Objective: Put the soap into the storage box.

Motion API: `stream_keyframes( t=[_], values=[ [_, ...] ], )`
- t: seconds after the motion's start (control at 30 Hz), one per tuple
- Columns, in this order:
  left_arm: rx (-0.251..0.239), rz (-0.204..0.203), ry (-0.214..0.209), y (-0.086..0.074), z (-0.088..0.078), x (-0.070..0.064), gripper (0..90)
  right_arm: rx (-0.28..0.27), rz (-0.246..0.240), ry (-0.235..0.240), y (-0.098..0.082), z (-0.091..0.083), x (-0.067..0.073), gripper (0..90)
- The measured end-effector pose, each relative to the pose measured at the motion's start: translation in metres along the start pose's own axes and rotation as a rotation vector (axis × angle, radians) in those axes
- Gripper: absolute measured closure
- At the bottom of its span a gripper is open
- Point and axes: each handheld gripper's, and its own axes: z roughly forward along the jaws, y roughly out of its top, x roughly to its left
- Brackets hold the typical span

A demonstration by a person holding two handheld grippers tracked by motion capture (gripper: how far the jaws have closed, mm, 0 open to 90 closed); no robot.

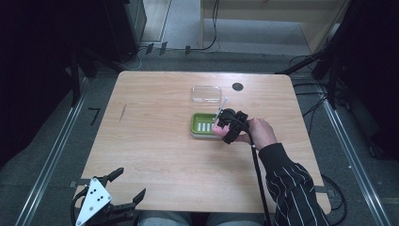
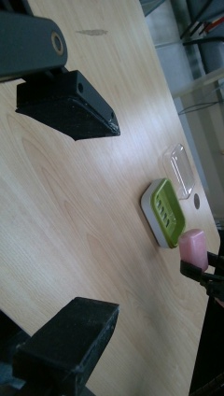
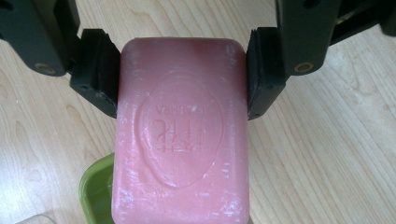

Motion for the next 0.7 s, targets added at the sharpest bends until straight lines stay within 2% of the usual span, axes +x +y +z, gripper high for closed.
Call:
stream_keyframes(
  t=[0.7],
  values=[
    [0.001, 0.004, 0.001, -0.0002, -0.0001, -0.0004, 13.9, -0.032, 0.014, -0.008, 0.0093, 0.0027, -0.0049, 38.6]
  ],
)
